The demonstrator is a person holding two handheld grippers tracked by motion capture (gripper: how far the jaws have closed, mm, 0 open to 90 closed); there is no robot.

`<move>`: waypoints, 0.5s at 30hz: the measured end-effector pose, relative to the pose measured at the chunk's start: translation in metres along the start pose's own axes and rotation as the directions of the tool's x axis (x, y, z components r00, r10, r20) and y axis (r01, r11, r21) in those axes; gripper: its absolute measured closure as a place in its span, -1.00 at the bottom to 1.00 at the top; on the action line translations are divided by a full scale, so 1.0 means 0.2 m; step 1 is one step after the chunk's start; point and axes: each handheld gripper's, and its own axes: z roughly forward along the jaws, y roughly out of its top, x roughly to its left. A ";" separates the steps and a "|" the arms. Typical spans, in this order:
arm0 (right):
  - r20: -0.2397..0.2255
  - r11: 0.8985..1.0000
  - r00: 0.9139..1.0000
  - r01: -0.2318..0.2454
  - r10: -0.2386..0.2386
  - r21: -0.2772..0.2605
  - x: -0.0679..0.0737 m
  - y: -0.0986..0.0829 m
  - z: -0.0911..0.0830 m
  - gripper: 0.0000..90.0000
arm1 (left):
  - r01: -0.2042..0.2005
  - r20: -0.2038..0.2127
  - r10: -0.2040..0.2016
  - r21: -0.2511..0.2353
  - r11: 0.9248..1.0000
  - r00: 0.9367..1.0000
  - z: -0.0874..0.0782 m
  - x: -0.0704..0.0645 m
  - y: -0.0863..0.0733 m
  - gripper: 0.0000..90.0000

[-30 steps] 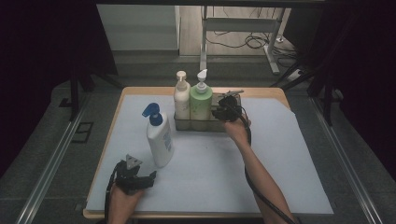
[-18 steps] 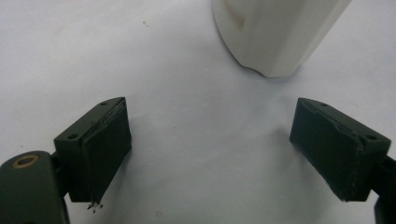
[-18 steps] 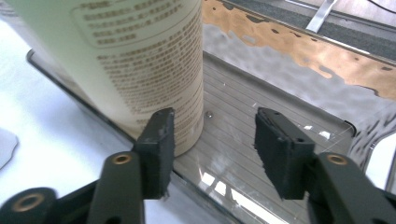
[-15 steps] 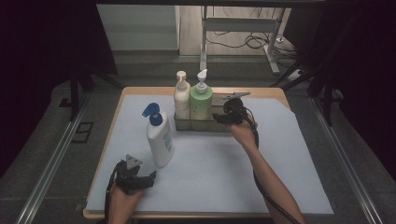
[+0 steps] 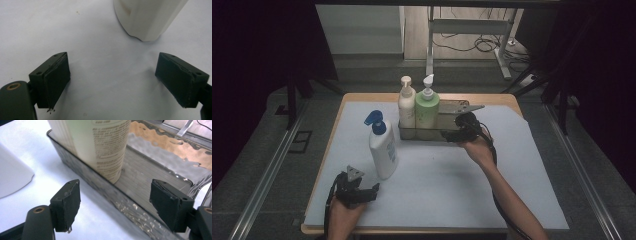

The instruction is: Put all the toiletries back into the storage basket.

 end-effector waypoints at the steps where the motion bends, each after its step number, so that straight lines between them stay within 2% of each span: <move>1: 0.000 1.000 1.000 0.008 -0.008 -0.002 0.01 -0.01 -0.01 -0.49 | 0.000 0.000 0.000 0.000 1.000 1.000 0.00 0.00 0.00 -0.73; 6: -0.009 0.999 0.999 0.034 -0.034 0.006 0.02 -0.05 -0.05 -0.58 | 0.000 0.000 0.000 0.000 1.000 1.000 0.00 0.00 0.00 -0.73; 15: -0.022 0.999 0.998 0.050 -0.050 -0.005 0.04 -0.11 -0.13 -0.78 | 0.000 0.001 0.000 0.000 1.000 1.000 0.00 0.00 0.00 -0.73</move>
